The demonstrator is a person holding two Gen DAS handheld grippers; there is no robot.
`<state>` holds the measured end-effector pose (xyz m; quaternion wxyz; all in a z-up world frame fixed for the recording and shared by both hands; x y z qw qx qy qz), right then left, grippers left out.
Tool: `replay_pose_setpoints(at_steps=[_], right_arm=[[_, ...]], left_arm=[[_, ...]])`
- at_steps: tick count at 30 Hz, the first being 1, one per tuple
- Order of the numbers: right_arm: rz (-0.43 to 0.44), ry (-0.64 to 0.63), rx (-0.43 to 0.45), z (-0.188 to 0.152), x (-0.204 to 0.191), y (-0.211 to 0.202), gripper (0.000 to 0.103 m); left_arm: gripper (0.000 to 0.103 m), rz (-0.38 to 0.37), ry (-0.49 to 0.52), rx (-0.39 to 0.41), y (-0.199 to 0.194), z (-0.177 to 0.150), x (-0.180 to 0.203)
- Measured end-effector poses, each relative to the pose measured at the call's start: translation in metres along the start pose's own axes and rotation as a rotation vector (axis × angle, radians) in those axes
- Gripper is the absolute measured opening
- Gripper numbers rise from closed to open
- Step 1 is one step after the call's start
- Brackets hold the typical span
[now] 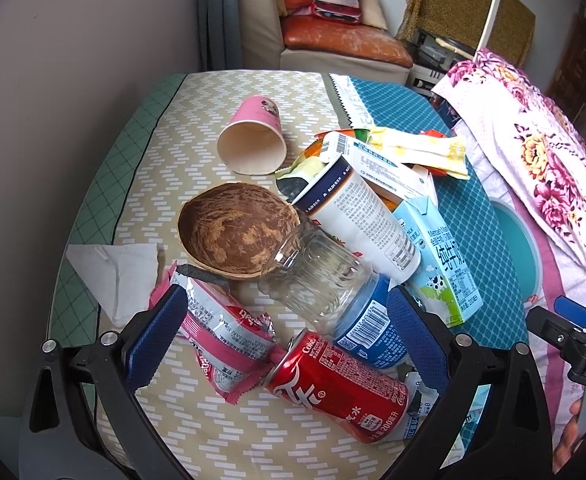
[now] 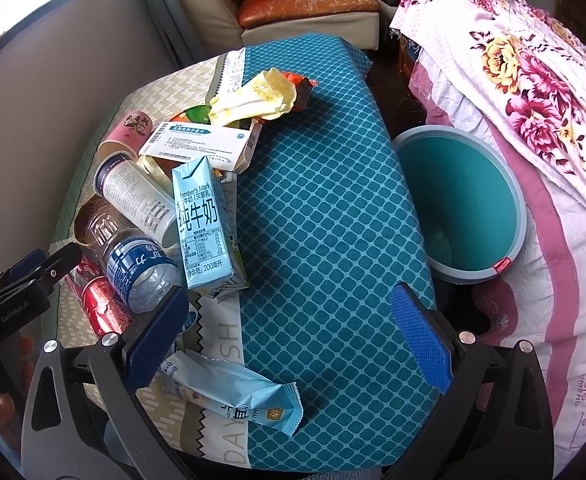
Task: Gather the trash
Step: 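Move both tools toward the pile of trash on the table, then grasp the light-blue milk carton with the right tool while the left tool grasps the strawberry yogurt bottle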
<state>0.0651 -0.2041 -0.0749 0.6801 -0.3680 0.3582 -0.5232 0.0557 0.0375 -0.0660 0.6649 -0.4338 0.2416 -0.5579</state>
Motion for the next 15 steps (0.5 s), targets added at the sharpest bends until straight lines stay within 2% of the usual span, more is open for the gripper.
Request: replay_pose_setpoints(at_steps=[10, 13, 15], right_arm=[[0.017, -0.052, -0.006, 0.013, -0.013, 0.001, 0.097], [0.025, -0.094, -0.003, 0.024, -0.022, 0.004, 0.097], [0.043, -0.125, -0.011, 0.031, -0.031, 0.009, 0.095]], left_arm=[[0.099, 0.031, 0.009, 0.016, 0.005, 0.012, -0.009], [0.099, 0.008, -0.036, -0.002, 0.010, 0.017, -0.020], [0.099, -0.035, -0.061, -0.020, 0.012, 0.019, -0.024]])
Point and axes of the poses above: each gripper's, at about its wrist camera, not at the fingertips, and y roughly the way its jaws point, x to its right, z to its top, the point moved 8 cm from there along y, roughly the way its jaws point, and after that the axes turned 11 degrees about -y, right-handed, at the moved point
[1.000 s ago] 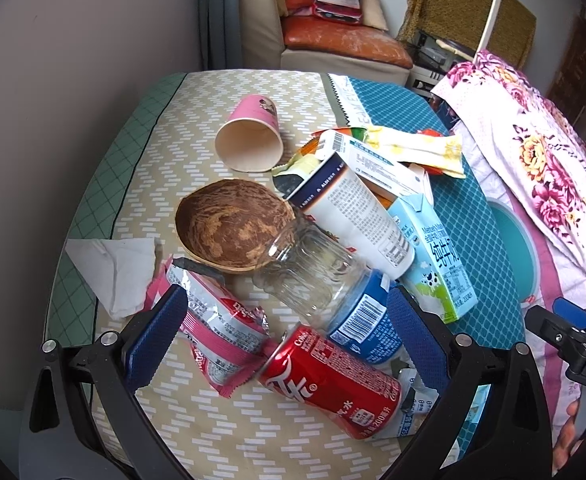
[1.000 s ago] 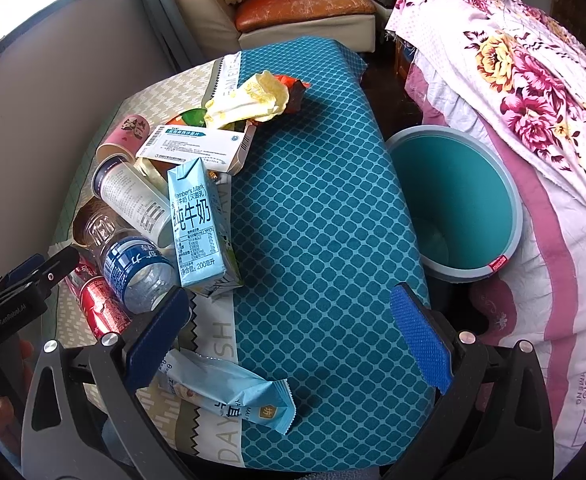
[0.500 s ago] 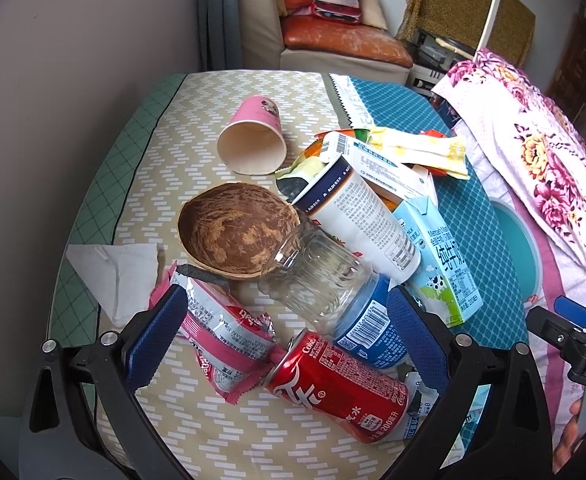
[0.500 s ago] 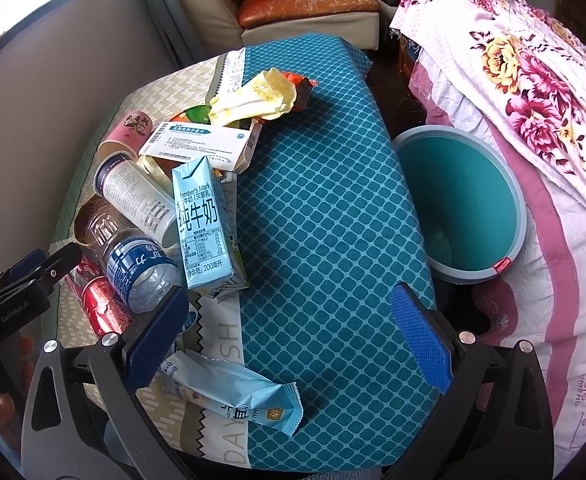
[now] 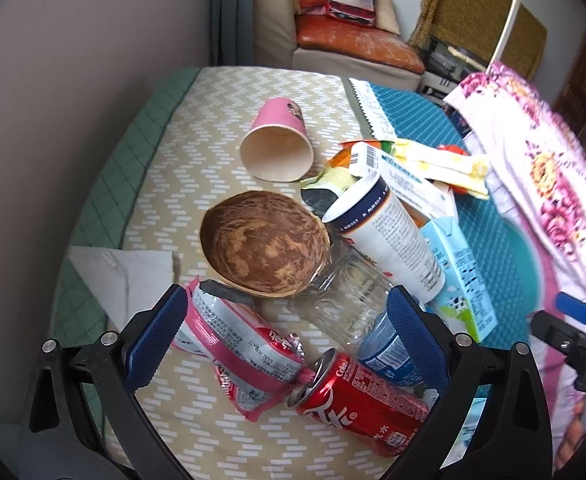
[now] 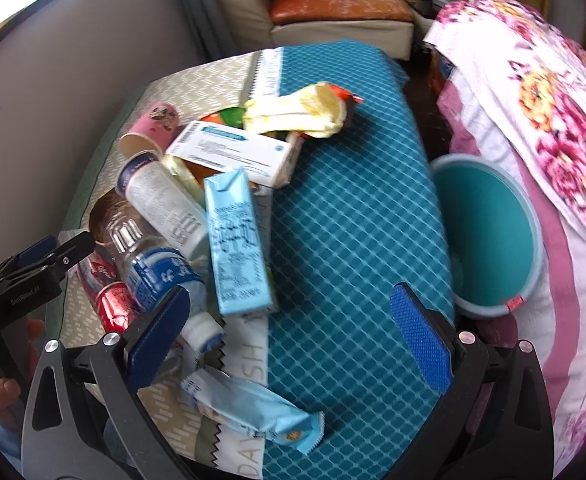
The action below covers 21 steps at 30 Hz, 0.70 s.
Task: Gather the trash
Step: 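Grasp the light-blue milk carton with the right tool while the left tool grasps the strawberry yogurt bottle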
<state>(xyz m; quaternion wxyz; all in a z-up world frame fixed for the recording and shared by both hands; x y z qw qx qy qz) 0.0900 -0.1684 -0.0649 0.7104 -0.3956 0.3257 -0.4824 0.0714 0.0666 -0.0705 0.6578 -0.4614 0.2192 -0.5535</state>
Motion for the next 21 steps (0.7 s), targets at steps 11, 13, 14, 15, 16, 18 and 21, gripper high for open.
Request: replay_pose_setpoints(at_steps=[11, 13, 14, 15, 16, 18, 21], right_arm=[[0.117, -0.032, -0.116, 0.012, -0.025, 0.056, 0.063], [0.142, -0.016, -0.128, 0.012, -0.026, 0.065, 0.049], [0.160, -0.005, -0.135, 0.012, -0.025, 0.068, 0.041], [0.192, 0.015, -0.140, 0.010, -0.025, 0.072, 0.037], [0.198, 0.021, -0.136, 0.011, -0.025, 0.072, 0.037], [0.192, 0.018, -0.128, 0.009, -0.022, 0.069, 0.037], [0.199, 0.042, -0.127, 0.001, -0.013, 0.063, 0.037]], left_arm=[[0.099, -0.019, -0.058, -0.051, 0.012, 0.005, -0.015], [0.099, -0.029, -0.059, -0.068, 0.015, 0.006, -0.013], [0.099, -0.033, -0.054, -0.071, 0.015, 0.007, -0.012], [0.099, -0.038, -0.046, -0.076, 0.016, 0.007, -0.009], [0.099, -0.046, -0.040, -0.084, 0.016, 0.008, -0.005], [0.099, -0.075, -0.026, -0.105, 0.018, 0.009, 0.008], [0.099, -0.106, 0.001, -0.134, 0.022, 0.011, 0.030]])
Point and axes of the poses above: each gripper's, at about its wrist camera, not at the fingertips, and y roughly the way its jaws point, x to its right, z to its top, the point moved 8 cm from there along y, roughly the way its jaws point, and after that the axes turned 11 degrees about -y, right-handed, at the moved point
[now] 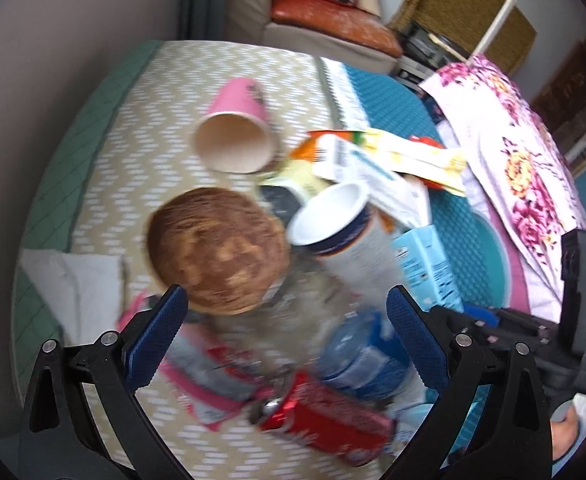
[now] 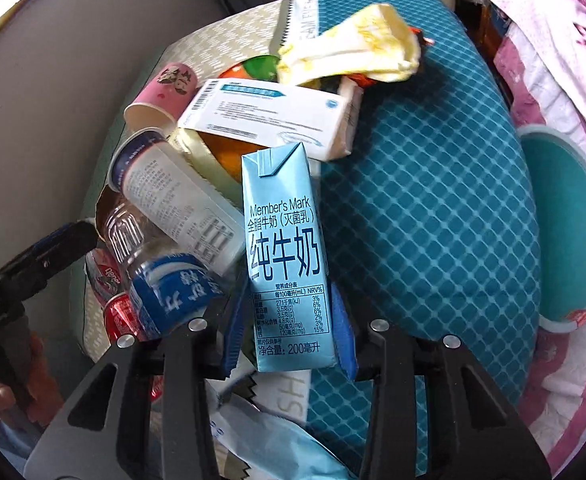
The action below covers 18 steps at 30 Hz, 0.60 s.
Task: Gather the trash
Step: 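Grasp the light-blue milk carton with the right tool while the left tool grasps the strawberry yogurt bottle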
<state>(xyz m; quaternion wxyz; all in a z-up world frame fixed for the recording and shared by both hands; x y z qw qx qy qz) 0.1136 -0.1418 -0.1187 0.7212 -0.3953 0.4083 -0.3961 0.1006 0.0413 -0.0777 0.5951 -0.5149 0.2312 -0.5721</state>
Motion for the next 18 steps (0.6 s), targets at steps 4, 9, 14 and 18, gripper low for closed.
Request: replay_pose_setpoints(at_steps=[4, 9, 14, 18], right_arm=[[-0.006, 0.037, 0.015, -0.014, 0.017, -0.011, 0.037], [-0.021, 0.085, 0.046, -0.026, 0.046, -0.032, 0.037], [-0.016, 0.127, 0.083, -0.033, 0.069, -0.046, 0.037], [-0.005, 0.144, 0.098, -0.034, 0.080, -0.050, 0.037]], left_arm=[[0.096, -0.025, 0.049, -0.036, 0.013, 0.001, 0.033], [0.090, 0.043, 0.094, -0.040, 0.035, 0.006, 0.053], [0.077, 0.085, 0.111, -0.054, 0.054, 0.010, 0.066], [0.064, 0.117, 0.170, -0.059, 0.068, 0.003, 0.080]])
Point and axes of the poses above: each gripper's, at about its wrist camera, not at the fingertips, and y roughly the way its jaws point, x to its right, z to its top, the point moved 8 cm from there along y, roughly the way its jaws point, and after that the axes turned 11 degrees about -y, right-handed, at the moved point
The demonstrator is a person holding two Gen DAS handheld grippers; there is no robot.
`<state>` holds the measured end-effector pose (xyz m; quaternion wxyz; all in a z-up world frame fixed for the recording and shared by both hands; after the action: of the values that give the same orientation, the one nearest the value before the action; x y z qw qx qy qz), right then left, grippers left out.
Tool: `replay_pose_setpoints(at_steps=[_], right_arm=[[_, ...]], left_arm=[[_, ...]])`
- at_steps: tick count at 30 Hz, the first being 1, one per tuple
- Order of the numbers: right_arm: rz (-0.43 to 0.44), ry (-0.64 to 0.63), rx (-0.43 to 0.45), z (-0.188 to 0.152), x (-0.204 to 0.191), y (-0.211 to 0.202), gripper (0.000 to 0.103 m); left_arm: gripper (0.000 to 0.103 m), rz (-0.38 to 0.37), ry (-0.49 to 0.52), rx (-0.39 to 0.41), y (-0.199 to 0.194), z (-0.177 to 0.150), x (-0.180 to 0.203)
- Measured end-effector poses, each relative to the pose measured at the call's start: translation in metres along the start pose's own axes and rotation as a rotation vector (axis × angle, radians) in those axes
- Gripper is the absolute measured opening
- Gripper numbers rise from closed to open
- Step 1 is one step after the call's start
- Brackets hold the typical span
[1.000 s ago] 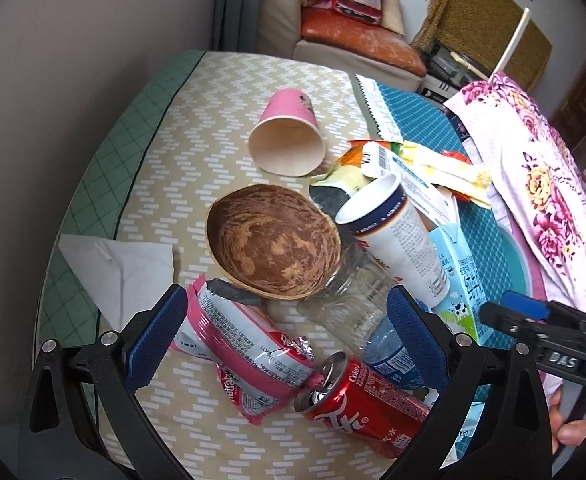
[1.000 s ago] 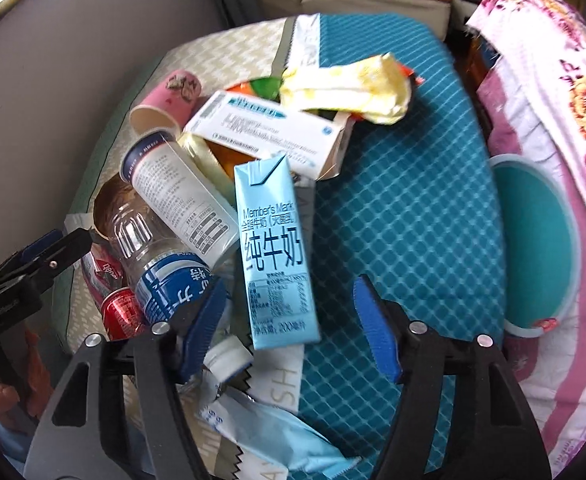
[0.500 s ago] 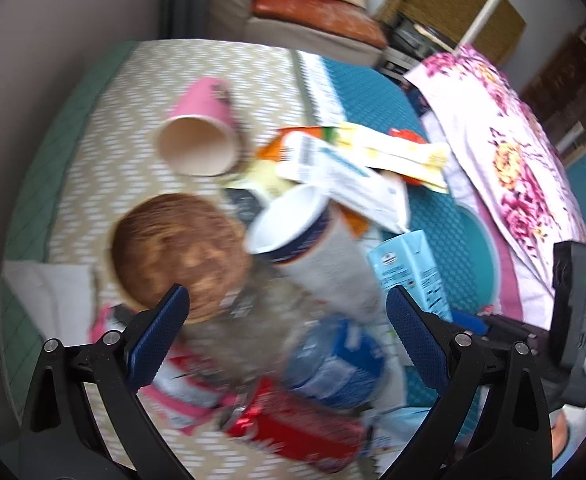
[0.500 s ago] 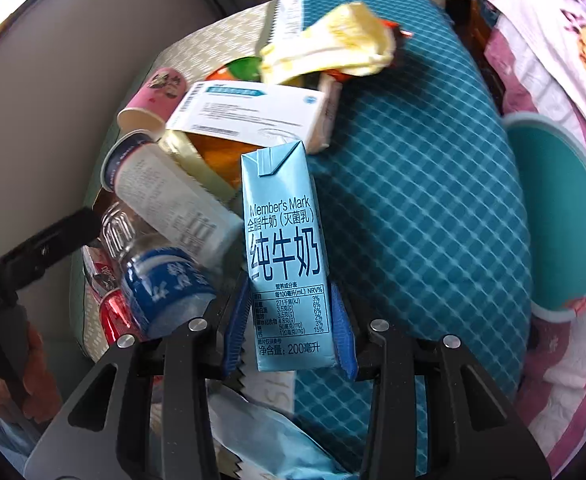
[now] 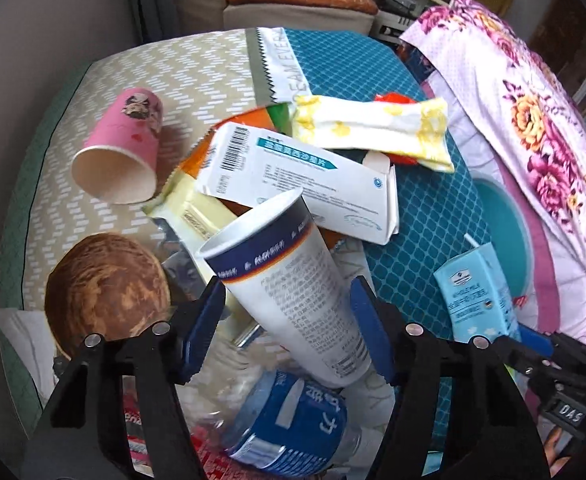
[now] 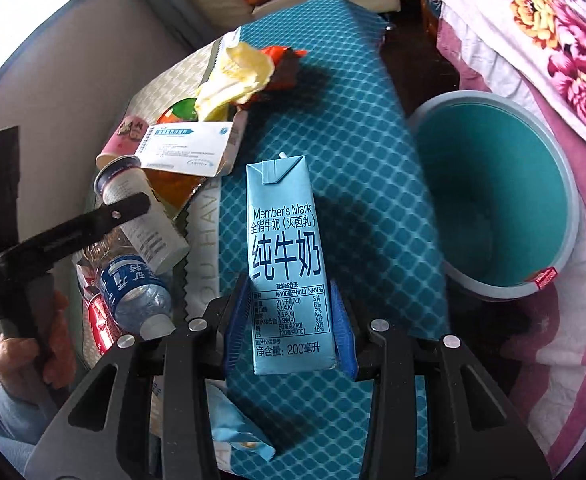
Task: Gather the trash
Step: 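Grasp the light-blue milk carton with the right tool while the left tool grasps the strawberry yogurt bottle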
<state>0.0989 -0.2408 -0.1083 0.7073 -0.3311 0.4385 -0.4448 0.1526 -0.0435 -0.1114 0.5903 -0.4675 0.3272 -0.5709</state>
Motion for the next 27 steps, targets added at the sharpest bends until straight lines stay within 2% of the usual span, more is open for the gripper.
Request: replay_pose_setpoints(at_steps=[4, 10, 14, 18, 20, 27], right_arm=[[0.007, 0.015, 0.012, 0.001, 0.013, -0.004, 0.037], [0.026, 0.018, -0.015, -0.008, 0.023, -0.003, 0.038], [0.019, 0.021, -0.024, -0.008, 0.027, -0.001, 0.047], [0.003, -0.005, -0.015, 0.005, 0.025, 0.002, 0.054], [-0.008, -0.023, -0.013, 0.012, 0.023, 0.006, 0.054], [-0.009, -0.032, -0.032, 0.008, 0.022, 0.018, 0.054]], left_arm=[[0.061, 0.034, 0.124, 0.021, 0.002, -0.009, 0.023], [0.061, -0.048, 0.333, -0.071, 0.016, -0.050, 0.067], [0.062, -0.055, 0.309, -0.086, 0.025, -0.055, 0.064], [0.062, -0.063, 0.206, -0.101, 0.026, -0.038, 0.044], [0.062, -0.068, 0.187, -0.104, 0.025, -0.032, 0.044], [0.068, -0.067, 0.254, -0.084, 0.028, -0.022, 0.072]])
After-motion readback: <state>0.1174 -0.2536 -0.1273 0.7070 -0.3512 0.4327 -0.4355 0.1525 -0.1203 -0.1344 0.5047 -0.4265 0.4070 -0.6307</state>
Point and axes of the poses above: each gripper's, at about its wrist camera, not at the fingertips, and y roughly the way its jaws point, x to its right, z to its top, the point moved 8 cm from there along y, roughly the way its jaws point, and after that the axes turned 11 degrees about -y, right-handed, at the moved point
